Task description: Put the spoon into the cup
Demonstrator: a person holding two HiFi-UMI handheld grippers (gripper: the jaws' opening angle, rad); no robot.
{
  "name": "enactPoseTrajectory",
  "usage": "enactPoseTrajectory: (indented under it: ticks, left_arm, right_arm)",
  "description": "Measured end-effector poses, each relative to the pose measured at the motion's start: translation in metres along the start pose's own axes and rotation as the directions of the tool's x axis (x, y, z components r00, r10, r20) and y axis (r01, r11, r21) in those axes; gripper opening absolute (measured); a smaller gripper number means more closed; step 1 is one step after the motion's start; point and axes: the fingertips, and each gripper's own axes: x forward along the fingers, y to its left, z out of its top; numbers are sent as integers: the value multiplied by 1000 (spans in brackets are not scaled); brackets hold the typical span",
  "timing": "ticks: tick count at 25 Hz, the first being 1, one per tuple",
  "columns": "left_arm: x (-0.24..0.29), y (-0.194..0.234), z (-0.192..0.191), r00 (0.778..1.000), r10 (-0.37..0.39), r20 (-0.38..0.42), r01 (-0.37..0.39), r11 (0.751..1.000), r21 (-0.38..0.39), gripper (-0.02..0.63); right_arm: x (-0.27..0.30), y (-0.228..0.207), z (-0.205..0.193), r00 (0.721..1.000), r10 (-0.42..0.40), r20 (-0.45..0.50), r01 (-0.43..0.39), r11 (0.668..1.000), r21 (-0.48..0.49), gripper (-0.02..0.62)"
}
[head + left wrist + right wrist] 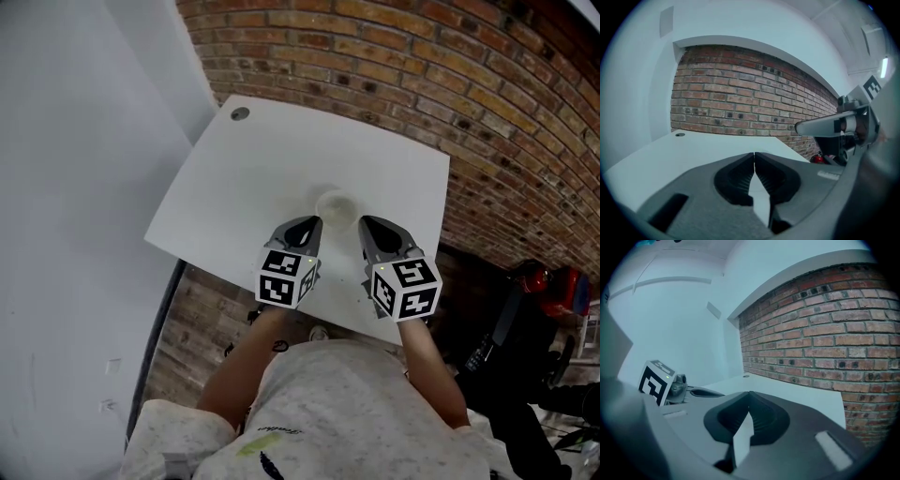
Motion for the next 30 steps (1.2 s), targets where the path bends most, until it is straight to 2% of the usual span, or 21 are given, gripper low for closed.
enactPoseTrajectory:
  ticks: [8, 17, 30]
  left_arm:
    - [19, 1, -7, 997, -49, -58, 51, 998, 27, 6]
    - [30, 4, -16, 992, -69, -102, 75, 996, 51, 8]
    - [35, 4, -20, 991, -75, -114, 83, 994, 74, 9]
  right_arm:
    - [11, -7, 0, 1000, -18, -5, 18, 1000, 12, 11]
    - [22, -14, -2, 1000, -26, -8, 26, 999, 22, 10]
    - [29, -13, -5, 1000, -19, -1, 19, 999, 34, 11]
